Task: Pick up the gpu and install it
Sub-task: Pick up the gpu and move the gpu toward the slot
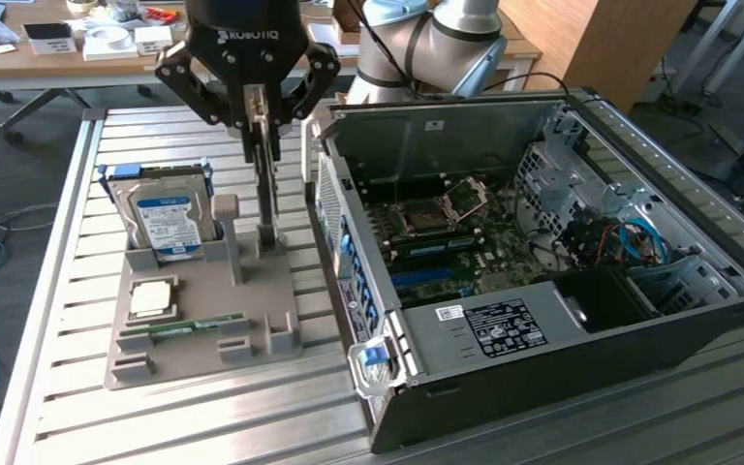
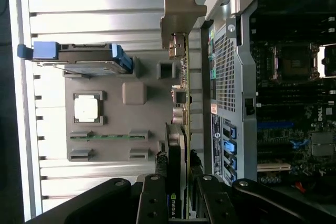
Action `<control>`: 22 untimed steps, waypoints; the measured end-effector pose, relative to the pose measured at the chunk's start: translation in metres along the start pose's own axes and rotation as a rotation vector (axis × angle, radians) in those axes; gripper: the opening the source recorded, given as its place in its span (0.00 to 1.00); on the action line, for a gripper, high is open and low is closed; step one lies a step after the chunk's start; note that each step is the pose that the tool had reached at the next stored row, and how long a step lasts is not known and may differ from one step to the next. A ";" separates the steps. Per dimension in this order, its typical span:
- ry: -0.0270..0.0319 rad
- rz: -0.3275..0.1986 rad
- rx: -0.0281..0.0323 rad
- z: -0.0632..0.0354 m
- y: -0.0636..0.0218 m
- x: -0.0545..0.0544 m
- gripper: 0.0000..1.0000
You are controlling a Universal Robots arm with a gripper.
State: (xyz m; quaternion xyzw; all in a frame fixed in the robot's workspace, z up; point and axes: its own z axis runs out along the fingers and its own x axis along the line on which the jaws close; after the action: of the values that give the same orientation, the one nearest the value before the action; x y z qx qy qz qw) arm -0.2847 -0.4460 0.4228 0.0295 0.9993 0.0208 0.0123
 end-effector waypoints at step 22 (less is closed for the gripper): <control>0.0000 0.000 -0.0001 -0.0045 0.0005 -0.005 0.27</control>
State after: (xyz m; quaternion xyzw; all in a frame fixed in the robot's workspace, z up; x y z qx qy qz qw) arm -0.2800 -0.4460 0.4274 0.0295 0.9993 0.0208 0.0123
